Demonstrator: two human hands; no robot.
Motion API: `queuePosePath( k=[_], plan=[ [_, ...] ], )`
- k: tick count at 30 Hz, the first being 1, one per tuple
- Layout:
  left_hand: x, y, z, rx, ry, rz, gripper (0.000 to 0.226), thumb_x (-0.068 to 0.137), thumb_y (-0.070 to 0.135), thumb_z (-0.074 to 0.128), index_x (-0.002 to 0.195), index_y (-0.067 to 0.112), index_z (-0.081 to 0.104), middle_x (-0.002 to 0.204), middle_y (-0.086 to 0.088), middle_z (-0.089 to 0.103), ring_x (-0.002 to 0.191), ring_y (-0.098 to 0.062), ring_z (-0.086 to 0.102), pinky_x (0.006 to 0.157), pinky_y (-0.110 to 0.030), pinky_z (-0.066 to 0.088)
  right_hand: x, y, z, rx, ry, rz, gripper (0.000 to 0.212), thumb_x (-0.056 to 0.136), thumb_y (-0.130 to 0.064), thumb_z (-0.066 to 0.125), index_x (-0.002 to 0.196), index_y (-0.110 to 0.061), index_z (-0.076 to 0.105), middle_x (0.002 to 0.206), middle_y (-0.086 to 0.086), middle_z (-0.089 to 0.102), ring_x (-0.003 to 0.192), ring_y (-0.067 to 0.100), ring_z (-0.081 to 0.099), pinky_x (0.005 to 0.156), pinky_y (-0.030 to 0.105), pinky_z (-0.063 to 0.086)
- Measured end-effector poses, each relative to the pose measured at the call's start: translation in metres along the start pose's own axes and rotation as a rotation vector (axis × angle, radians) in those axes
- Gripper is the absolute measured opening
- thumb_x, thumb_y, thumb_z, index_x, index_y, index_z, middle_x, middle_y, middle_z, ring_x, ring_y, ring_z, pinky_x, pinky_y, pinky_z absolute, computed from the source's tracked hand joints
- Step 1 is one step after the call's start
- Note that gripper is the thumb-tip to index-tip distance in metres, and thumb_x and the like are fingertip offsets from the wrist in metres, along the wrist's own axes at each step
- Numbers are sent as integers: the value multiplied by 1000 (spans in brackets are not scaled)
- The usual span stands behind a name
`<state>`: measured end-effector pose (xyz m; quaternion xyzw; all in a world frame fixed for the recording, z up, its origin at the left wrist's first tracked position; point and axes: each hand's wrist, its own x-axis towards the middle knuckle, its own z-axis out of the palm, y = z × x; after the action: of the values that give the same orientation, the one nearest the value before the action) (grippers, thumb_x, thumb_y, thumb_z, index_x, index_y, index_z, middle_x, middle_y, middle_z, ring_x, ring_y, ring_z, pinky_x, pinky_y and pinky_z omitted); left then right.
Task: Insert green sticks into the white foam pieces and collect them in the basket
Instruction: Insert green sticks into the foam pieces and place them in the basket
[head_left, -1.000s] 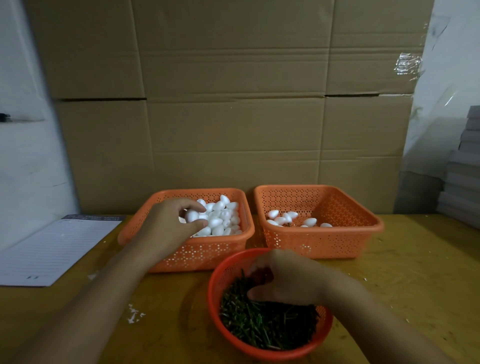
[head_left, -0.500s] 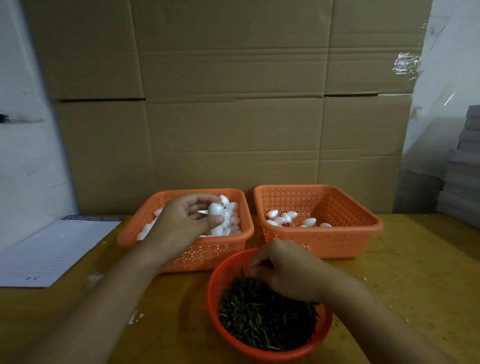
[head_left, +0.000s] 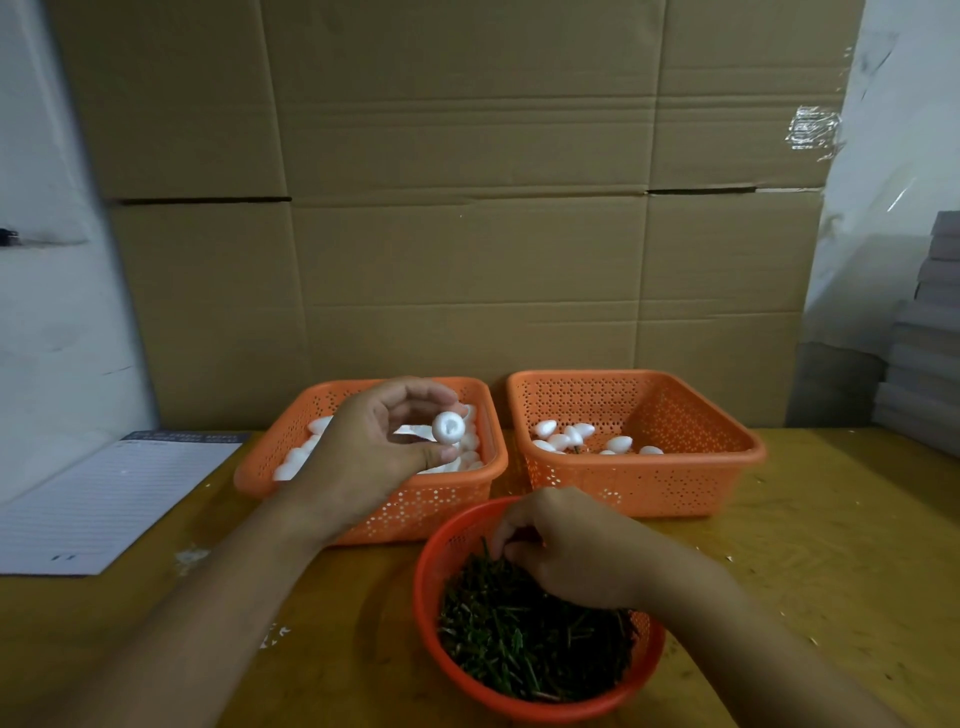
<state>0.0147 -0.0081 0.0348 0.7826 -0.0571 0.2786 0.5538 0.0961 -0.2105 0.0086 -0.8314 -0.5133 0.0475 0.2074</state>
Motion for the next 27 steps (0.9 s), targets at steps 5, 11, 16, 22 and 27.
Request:
queuePosePath(
  k=[5,11,16,22,27],
  plan=[
    [-1,4,1,63,30,38,41,73,-9,81,99,21,72,100,8,78,72,5,66,65,-17,54,-1,-1,-1,-9,1,-12,28,94,-8,53,105,-26,73,106,-12,71,89,-4,58,73,5,40],
    [0,3,2,-10,50,17,41,76,-9,78,103,22,73,102,2,75,93,-10,71,80,-23,57,-1,-3,-1,-22,12,-18,28,93,-9,55,104,-25,74,107,-10,72,93,0,61,76,7,42],
    [-2,8,3,-187,6,-117,31,77,30,78,106,20,74,97,-7,76,87,-21,74,75,-25,58,-1,-3,-1,3,-15,3,28,94,-8,55,104,-25,73,103,-10,72,90,0,62,76,10,46],
    [-2,15,5,-445,-95,-246,35,80,49,71,92,17,79,101,-14,74,81,-19,72,68,-26,58,1,-4,1,38,-8,35,28,92,-5,52,105,-21,71,88,-7,74,69,-11,59,63,3,42],
    [-1,15,3,-571,-109,-288,45,90,50,62,104,8,67,101,-18,74,79,-21,73,64,-27,59,1,-3,2,102,2,82,25,93,-8,50,104,-24,66,84,-8,74,67,-11,60,59,6,42]
  ],
)
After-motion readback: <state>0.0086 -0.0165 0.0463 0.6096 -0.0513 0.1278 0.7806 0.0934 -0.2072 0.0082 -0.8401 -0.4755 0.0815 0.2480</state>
